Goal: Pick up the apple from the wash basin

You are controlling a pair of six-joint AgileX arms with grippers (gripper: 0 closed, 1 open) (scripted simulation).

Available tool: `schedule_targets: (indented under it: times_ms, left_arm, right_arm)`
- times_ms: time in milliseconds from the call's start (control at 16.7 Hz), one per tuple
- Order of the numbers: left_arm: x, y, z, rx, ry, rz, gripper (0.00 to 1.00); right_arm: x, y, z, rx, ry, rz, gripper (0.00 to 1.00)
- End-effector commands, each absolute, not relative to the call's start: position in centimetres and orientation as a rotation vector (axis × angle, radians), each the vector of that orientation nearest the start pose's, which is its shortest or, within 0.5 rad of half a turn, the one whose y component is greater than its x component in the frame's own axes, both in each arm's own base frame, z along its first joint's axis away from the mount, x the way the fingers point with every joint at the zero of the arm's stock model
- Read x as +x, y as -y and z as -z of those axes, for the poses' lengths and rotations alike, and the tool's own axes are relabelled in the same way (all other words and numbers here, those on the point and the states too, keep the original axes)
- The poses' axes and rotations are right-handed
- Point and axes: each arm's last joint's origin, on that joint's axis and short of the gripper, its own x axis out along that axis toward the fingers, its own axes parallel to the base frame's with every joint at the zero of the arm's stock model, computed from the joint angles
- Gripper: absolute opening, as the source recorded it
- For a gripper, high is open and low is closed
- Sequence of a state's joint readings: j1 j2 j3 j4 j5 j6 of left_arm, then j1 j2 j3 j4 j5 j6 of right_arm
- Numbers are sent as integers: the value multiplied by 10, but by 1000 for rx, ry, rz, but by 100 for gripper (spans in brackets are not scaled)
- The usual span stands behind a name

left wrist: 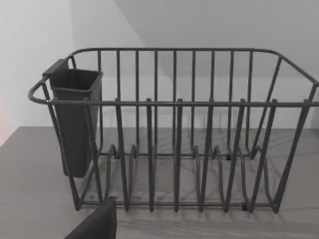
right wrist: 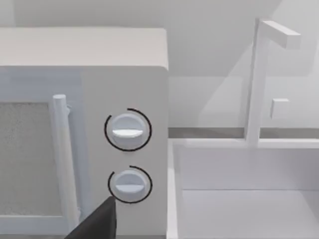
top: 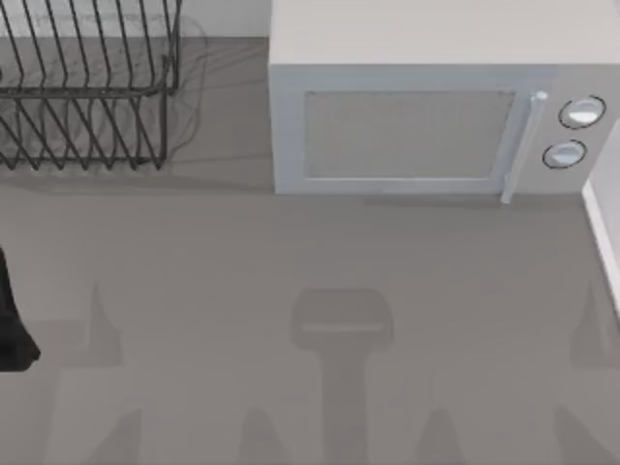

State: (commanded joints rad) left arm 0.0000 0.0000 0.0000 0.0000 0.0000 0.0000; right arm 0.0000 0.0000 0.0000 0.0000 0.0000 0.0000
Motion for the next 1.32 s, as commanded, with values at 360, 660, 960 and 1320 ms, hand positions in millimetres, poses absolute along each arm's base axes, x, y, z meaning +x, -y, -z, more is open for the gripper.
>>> schedule_targets:
  times_ms: [360,660,960,1320]
  left_arm:
    - [106,1,-160,0,0,0,100]
    - [106,1,-160,0,0,0,100]
    - [106,1,-160,0,0,0,100]
    - [106,1,-160,0,0,0,100]
  right_arm:
    - [106,1,-160,0,0,0,100]
    - [109,4,-184,-27,-117,28,100]
    - [141,14,-227,-70,-429,74,100]
    - [232,44,-246,-83,-931,92,100]
